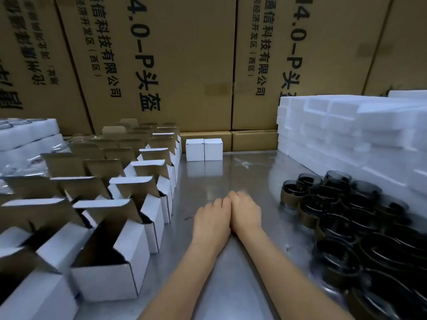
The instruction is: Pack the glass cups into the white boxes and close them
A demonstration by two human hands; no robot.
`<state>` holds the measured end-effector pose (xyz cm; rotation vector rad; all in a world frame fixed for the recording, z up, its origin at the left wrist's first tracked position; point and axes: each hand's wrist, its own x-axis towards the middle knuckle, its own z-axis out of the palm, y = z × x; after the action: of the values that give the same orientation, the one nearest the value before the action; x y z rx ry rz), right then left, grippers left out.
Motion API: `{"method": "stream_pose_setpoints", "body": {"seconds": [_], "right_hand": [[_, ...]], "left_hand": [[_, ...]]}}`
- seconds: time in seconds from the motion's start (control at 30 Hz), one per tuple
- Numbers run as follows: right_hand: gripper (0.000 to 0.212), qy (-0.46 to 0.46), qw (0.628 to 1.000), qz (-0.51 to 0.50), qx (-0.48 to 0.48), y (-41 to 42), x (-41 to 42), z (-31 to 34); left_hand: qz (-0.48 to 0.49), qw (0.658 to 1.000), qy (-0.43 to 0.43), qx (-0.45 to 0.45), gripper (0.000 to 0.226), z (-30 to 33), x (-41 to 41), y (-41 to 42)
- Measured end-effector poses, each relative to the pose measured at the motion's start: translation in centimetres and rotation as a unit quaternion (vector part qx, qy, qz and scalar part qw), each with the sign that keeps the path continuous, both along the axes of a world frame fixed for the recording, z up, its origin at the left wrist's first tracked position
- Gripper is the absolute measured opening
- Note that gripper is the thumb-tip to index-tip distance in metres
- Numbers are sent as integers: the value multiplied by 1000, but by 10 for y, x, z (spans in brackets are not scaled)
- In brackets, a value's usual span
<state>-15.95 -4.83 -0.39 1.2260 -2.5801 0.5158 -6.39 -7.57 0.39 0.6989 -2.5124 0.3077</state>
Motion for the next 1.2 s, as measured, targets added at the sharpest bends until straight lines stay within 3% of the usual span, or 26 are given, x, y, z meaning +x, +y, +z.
{"method": "stream_pose_setpoints", "body": {"seconds": [0.27,0.4,0.57,0.7,0.9,1.03,1.1,1.2], "right_hand": [[31,41,997,-66,-17,54,34,-3],[33,93,989,-100,-50,68,34,16],[53,22,974,-219,59,83,22,26],[53,-1,969,-227,92,87,21,21],[23,87,985,-151,11,81,35,23],[24,123,991,-16,-54,74,51,25],[28,110,988,62,-85,69,60,24],[26,61,972,150,-172,65,66,20]], "left_hand": [[-4,999,2,-37,31,-5,44,42],[-7,1000,12,4,6,-12,52,43],[-8,999,-2,48,19,-13,52,41],[-16,998,-1,62,24,-13,54,38],[-34,995,19,88,23,-15,55,32],[-59,981,64,172,25,-19,55,24],[-74,957,95,265,36,-17,55,21],[-98,885,182,417,55,-14,55,18]]}}
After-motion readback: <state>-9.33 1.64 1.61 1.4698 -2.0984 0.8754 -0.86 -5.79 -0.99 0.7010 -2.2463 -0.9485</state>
